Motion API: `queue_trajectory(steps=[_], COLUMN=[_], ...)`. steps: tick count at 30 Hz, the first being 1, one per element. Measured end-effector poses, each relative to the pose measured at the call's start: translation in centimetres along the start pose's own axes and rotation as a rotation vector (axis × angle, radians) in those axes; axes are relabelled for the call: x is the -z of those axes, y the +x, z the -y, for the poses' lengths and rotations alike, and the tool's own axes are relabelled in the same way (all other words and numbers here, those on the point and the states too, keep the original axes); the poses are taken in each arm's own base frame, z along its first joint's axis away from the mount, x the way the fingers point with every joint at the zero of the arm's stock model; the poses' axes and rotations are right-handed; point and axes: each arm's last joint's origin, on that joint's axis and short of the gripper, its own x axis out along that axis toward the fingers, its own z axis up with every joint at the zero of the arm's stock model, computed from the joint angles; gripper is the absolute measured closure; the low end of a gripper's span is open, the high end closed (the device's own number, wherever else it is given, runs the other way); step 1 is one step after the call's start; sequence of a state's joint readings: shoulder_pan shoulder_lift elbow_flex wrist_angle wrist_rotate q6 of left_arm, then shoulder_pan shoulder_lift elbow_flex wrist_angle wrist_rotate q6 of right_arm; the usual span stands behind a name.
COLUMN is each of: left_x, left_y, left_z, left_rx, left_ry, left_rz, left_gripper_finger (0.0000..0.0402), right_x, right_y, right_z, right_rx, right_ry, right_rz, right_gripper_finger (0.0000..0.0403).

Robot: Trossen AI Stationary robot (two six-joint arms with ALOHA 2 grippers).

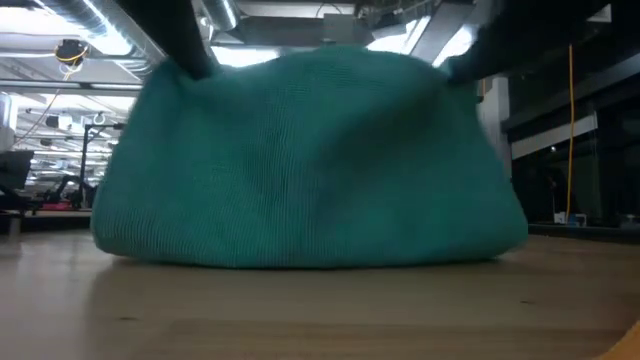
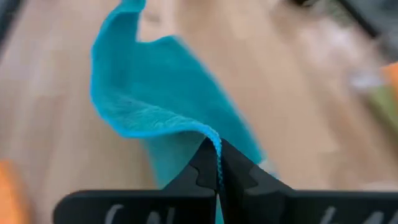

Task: Fold microfiber towels
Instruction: Fold the blue microfiber cloth

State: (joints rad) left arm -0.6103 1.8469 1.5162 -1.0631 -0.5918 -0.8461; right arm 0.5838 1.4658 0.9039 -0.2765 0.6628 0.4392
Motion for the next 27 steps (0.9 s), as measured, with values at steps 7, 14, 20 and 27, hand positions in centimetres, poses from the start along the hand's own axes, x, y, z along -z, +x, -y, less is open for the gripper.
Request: queue_trajectory(steps=[7,14,20,27], left_x=[-1.8,-3.6,-4.2,-3.6], left_y=[2.1,2.0,-0.6,-2.1], left_z=[-5.3,-10.8,-13.9,-12.4], left_rx=[-0.258,-0.388,-0.42,-0.307], left_ry=[0.137,0.159,0.092,0.054], left_rz=[-0.113,-0.167,-0.1,-0.048], left_gripper_finger=[0.0401,0.0401,0.0401,0.0401], right_x=[-1.8,-6.1,-9.4,-8.4], right_y=[3.0,3.9,2.2,2.2], right_z=[5.2,10.2,11.6,10.8], right_rx=[0.214,0.347,0.465,0.299], right_ry=[-0.066,-0.099,-0.166,-0.124], right_rz=[-0.02,-0.002,0.009,-0.071], right_gripper_finger=[0.0403,0.0403,0.0403,0.0403])
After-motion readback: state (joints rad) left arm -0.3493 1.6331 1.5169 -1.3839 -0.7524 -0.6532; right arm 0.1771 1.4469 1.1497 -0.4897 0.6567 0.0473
